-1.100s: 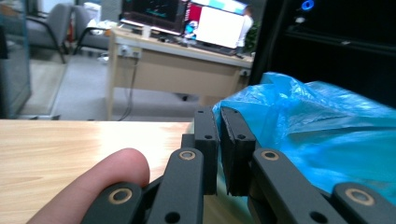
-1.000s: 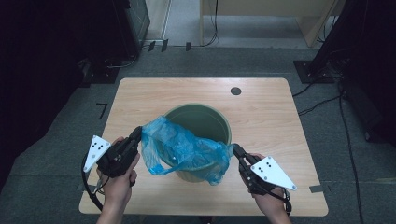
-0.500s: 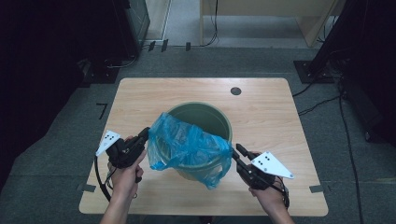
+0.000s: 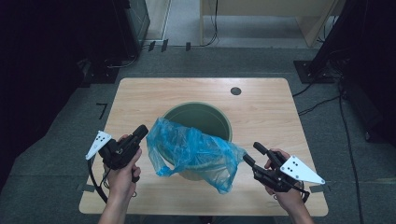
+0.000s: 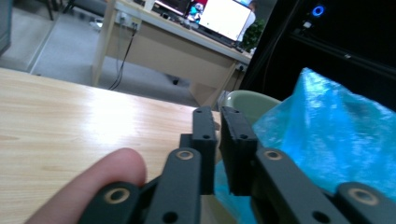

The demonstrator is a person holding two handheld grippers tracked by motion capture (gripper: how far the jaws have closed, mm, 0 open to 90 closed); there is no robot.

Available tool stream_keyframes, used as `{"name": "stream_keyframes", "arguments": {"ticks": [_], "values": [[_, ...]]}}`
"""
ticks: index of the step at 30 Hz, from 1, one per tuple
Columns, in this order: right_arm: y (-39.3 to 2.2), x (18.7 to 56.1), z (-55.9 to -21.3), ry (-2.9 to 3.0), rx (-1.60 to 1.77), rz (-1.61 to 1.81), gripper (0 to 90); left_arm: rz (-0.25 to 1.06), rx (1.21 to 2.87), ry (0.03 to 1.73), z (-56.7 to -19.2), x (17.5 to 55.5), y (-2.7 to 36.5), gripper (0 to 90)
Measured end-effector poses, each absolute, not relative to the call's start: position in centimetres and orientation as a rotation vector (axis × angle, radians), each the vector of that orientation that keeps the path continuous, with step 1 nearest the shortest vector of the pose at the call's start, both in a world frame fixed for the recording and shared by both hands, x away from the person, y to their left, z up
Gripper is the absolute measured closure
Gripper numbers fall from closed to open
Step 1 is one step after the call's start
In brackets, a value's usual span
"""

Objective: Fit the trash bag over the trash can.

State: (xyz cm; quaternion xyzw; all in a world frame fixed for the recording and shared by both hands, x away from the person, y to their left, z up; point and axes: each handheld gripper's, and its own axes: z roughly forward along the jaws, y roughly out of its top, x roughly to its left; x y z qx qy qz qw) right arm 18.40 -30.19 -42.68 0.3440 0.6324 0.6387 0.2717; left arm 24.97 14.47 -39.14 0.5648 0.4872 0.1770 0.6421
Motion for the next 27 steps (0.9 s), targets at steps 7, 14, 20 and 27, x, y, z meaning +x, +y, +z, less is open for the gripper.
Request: {"name": "stream_keyframes", "arguments": {"ticks": [7,14,20,27], "values": [[-29.6,18.4,-42.7,1.68,0.967,1.645,55.8,0.5,1.248,0.994,-37.9,21.8,15.0,53.3],[-28.7,18.5,-42.6,1.667,0.976,1.613,58.6,0.588,1.269,0.855,-37.2,18.4,14.7,45.2],[-28.2,18.6,-42.6,1.664,1.006,1.584,62.5,0.592,1.35,0.743,-38.3,16.1,12.1,31.3],[-27.5,18.7,-42.8,1.683,1.026,1.579,68.6,0.622,1.501,0.602,-39.9,14.2,8.7,20.7]]}}
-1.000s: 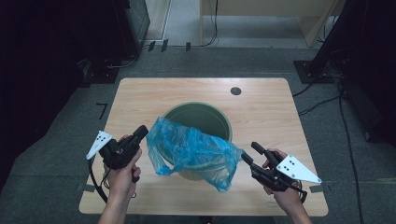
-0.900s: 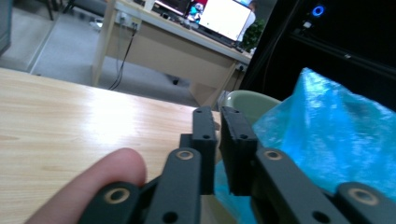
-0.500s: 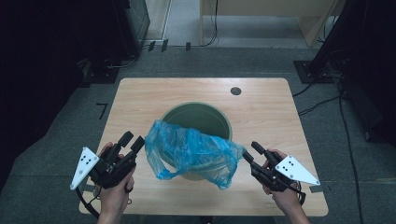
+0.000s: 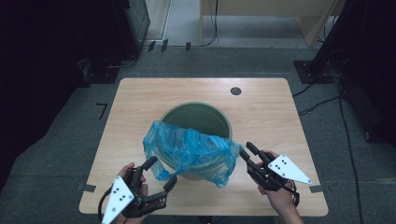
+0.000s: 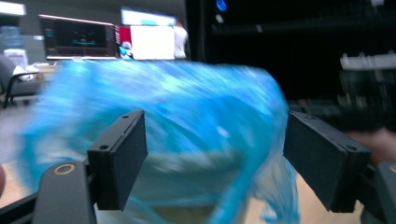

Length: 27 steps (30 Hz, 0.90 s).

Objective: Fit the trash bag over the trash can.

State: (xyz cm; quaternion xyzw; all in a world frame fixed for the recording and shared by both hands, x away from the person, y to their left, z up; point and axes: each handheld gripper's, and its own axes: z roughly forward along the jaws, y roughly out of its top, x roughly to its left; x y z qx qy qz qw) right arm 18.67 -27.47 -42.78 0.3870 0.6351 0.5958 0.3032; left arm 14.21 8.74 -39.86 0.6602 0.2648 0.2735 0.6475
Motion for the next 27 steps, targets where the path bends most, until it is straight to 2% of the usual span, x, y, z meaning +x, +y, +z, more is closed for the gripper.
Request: {"name": "stream_keyframes", "arguments": {"ticks": [3,4,7,10,13,22,23,27], "values": [[-27.0,18.6,-42.9,1.703,1.011,1.573,72.1,0.682,1.568,0.59,-40.6,14.1,7.6,25.1],[-26.9,18.6,-43.0,1.705,1.004,1.571,73.8,0.688,1.578,0.585,-40.7,14.2,7.5,32.2],[-26.6,18.5,-43.0,1.714,0.991,1.568,81.0,0.665,1.589,0.602,-40.5,14.7,7.7,67.3],[-26.6,18.4,-42.9,1.713,0.977,1.555,87.3,0.662,1.578,0.602,-39.6,15.4,8.1,84.9],[-26.7,18.4,-42.7,1.708,0.969,1.547,90.0,0.676,1.551,0.588,-38.3,16.0,8.6,88.7],[-26.9,18.3,-42.3,1.712,0.959,1.534,90.0,0.714,1.459,0.654,-35.0,19.7,9.8,87.5],[-27.0,18.3,-42.3,1.707,0.958,1.544,88.7,0.716,1.458,0.654,-34.6,20.2,9.7,87.7],[-27.7,18.2,-41.9,1.709,0.922,1.635,69.2,0.696,1.463,0.656,-33.9,21.8,9.0,87.9]]}}
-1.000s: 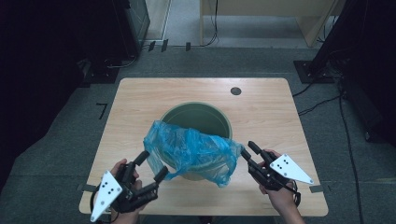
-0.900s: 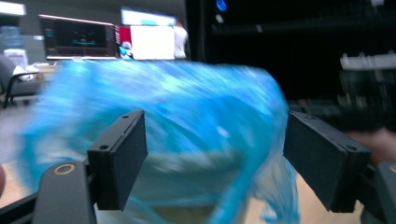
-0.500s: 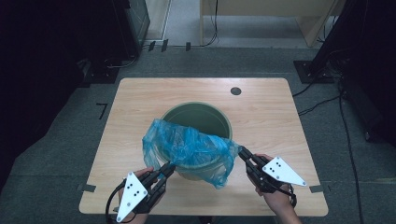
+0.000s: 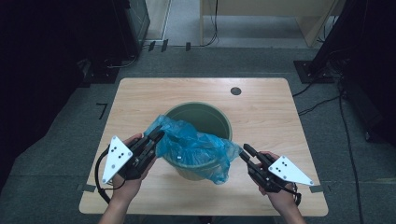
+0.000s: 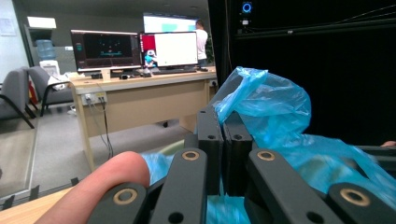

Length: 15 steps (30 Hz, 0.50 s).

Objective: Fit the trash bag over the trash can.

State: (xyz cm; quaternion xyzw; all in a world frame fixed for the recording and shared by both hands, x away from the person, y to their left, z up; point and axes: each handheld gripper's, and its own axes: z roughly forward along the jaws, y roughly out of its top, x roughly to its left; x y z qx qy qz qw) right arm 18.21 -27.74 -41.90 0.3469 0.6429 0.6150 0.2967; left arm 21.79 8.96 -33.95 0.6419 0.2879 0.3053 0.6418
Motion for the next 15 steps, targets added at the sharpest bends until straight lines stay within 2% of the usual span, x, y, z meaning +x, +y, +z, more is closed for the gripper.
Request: {"name": "stream_keyframes", "arguments": {"ticks": [4,7,11,15], "values": [[-28.4,17.8,-41.4,1.691,0.866,1.693,49.5,0.651,1.448,0.694,-33.9,23.1,8.4,87.6],[-28.8,17.5,-41.2,1.7,0.824,1.729,38.9,0.629,1.422,0.745,-33.9,24.0,8.4,87.6],[-29.5,17.4,-41.3,1.753,0.78,1.736,33.2,0.618,1.393,0.815,-33.7,25.1,8.7,88.0],[-30.0,17.3,-41.1,1.744,0.793,1.747,33.7,0.605,1.395,0.804,-33.5,25.3,8.6,88.0]]}}
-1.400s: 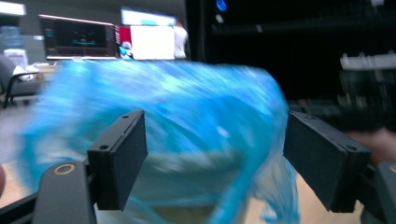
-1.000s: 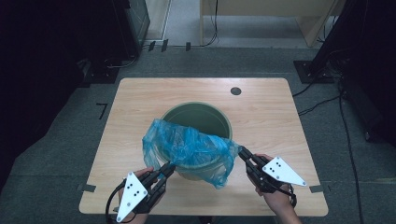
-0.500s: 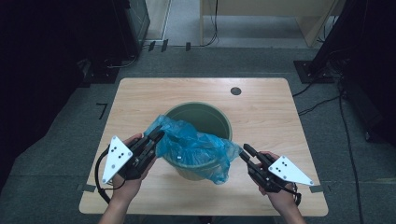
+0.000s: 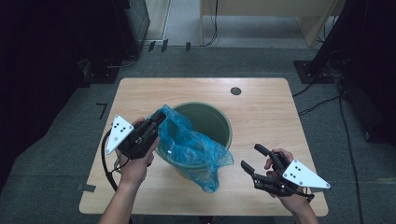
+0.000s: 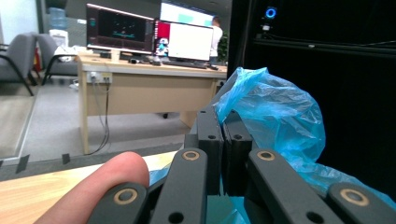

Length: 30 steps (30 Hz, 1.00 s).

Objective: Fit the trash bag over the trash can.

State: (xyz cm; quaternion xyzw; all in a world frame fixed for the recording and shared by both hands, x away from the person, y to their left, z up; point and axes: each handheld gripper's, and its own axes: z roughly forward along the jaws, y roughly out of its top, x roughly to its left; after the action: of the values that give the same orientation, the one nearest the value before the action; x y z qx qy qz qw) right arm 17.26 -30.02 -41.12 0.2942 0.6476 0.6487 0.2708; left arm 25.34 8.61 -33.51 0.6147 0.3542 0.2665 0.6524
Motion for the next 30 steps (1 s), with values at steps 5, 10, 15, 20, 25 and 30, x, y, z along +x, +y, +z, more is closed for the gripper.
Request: {"name": "stream_keyframes", "arguments": {"ticks": [5,10,15,20,25,30], "values": [[-28.7,16.9,-39.2,1.701,0.809,1.733,40.8,0.602,1.407,0.796,-33.7,25.5,8.5,87.6],[-25.5,17.1,-37.3,1.693,0.788,1.765,42.2,0.598,1.41,0.798,-33.8,25.7,8.4,87.5],[-22.7,18.5,-36.5,1.753,0.792,1.781,55.7,0.593,1.399,0.799,-33.5,25.7,8.5,86.9],[-21.0,19.6,-35.9,1.791,0.834,1.767,47.3,0.598,1.4,0.783,-33.1,25.7,8.3,87.5],[-19.7,20.0,-36.1,1.908,0.76,1.673,49.7,0.583,1.39,0.782,-33.1,25.8,8.2,87.8],[-19.9,20.4,-36.6,1.866,0.841,1.589,88.5,0.608,1.411,0.763,-33.0,25.7,8.3,87.4]]}}
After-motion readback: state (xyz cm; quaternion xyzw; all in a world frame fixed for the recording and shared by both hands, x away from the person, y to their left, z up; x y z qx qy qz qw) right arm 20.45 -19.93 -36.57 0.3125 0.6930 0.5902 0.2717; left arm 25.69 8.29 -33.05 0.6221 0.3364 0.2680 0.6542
